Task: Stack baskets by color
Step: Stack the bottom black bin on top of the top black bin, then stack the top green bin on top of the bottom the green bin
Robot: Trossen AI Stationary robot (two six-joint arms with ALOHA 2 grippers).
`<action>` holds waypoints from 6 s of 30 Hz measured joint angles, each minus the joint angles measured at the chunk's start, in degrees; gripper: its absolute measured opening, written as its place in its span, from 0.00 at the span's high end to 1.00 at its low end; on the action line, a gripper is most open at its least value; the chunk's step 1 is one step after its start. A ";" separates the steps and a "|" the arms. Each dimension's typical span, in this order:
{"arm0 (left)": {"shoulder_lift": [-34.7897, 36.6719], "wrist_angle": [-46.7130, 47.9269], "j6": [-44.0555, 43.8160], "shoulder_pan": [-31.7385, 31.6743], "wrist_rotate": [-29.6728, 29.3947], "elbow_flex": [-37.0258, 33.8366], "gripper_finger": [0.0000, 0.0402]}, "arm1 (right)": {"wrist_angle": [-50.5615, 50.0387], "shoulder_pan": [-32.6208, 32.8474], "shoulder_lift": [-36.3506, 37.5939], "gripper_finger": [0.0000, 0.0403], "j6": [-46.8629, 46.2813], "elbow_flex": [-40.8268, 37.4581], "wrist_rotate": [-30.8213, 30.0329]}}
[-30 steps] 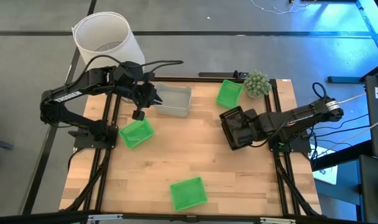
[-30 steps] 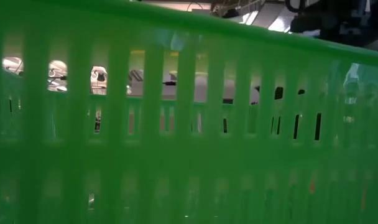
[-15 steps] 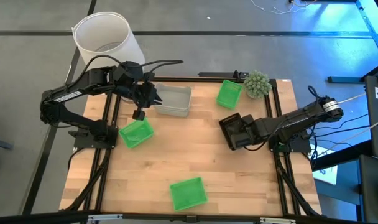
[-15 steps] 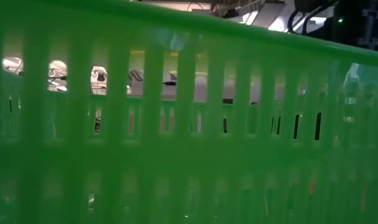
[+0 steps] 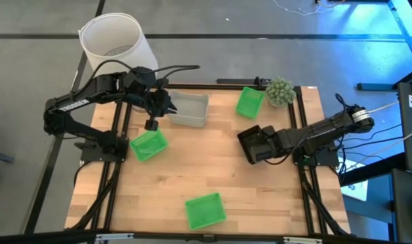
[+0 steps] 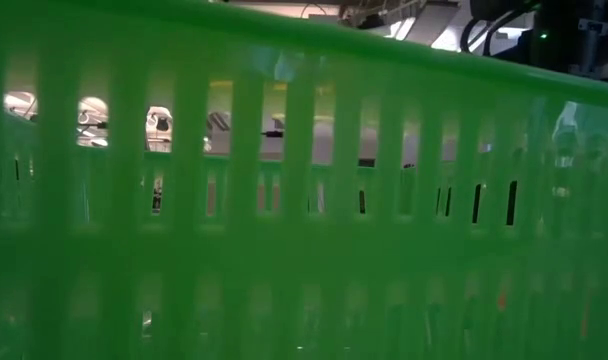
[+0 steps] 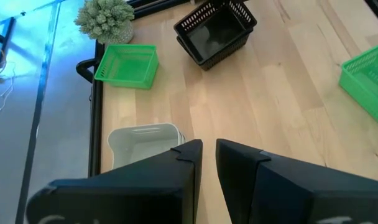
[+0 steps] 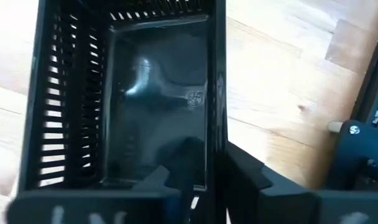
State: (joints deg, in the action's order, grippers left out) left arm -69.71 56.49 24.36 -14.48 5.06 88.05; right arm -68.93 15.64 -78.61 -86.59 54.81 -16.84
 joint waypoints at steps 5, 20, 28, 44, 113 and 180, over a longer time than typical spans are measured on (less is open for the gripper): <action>-0.02 0.00 0.00 -0.01 -0.02 0.00 0.90 | 0.69 -0.92 0.00 0.75 0.10 0.00 0.28; -0.02 0.00 0.00 0.00 -0.05 0.00 0.90 | 2.01 -1.18 0.00 0.97 3.11 0.04 -0.88; 0.00 0.00 0.00 -0.02 -0.07 0.00 0.90 | 2.02 -1.18 0.00 0.96 3.41 0.04 -1.57; -0.02 0.02 0.00 0.00 -0.07 0.00 0.90 | 1.63 -1.27 0.00 0.64 3.85 2.50 -3.79; -0.02 -0.76 -4.92 -0.02 -3.49 0.00 0.90 | 30.21 -43.29 -16.89 0.64 81.38 8.09 10.28; -0.01 -0.68 -6.36 -0.02 -2.86 0.00 0.90 | 13.30 -19.36 -23.23 1.00 100.33 32.26 3.91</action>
State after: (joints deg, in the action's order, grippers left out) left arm -69.73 55.81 18.00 -14.50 2.20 88.05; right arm -55.63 -3.71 -101.84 13.73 87.07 -12.93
